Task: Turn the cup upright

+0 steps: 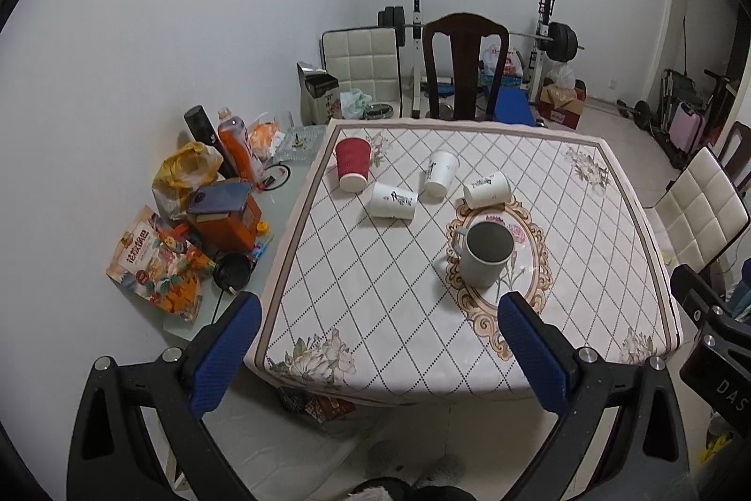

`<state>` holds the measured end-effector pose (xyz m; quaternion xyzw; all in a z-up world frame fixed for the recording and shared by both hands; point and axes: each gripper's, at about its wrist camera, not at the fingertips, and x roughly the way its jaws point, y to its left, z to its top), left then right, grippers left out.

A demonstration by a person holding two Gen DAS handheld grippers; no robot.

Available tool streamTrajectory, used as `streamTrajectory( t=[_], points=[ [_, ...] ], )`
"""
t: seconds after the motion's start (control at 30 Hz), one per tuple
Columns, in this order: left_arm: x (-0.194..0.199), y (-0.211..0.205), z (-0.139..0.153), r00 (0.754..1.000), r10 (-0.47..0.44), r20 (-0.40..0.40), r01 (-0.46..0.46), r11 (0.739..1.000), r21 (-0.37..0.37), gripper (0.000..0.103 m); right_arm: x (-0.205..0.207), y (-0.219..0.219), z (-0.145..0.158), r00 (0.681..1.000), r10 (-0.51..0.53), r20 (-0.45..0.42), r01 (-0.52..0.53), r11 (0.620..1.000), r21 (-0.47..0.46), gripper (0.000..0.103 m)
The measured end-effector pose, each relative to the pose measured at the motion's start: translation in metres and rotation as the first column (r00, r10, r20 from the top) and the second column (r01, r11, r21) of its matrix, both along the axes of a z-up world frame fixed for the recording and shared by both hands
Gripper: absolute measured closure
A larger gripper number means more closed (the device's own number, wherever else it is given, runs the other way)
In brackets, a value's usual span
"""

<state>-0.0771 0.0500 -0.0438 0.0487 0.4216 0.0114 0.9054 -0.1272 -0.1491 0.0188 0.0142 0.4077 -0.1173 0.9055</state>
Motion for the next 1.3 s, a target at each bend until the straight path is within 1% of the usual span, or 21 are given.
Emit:
streamTrajectory(
  t=[0.07, 0.43, 0.7, 1.3],
  points=[
    [0.000, 0.000, 0.000, 1.000, -0.005, 0.000, 0.005, 1.000, -0.005, 0.000, 0.000, 0.001, 0.000, 1.000, -0.004, -0.002, 0.004, 1.000, -0.011, 0.000],
    [-0.002, -0.001, 0.005, 1.000, -0.003, 0.010, 0.003, 1.000, -0.024, 0.000, -0.002, 0.000, 0.003, 1.000, -0.002, 0.002, 0.002, 1.000, -0.009, 0.000],
    [-0.004, -0.002, 0.006, 1.000, -0.010, 0.003, 0.010, 0.999, -0.031, 0.000, -0.004, 0.001, 0.005, 1.000, -0.001, 0.001, 0.001, 1.000, -0.006, 0.000],
    [-0.011, 0.001, 0.008, 1.000, -0.022, 0.005, 0.022, 0.999, -0.033, 0.000, -0.015, 0.013, 0.009, 1.000, 0.007, -0.007, -0.007, 1.000, 0.010, 0.000]
  ],
)
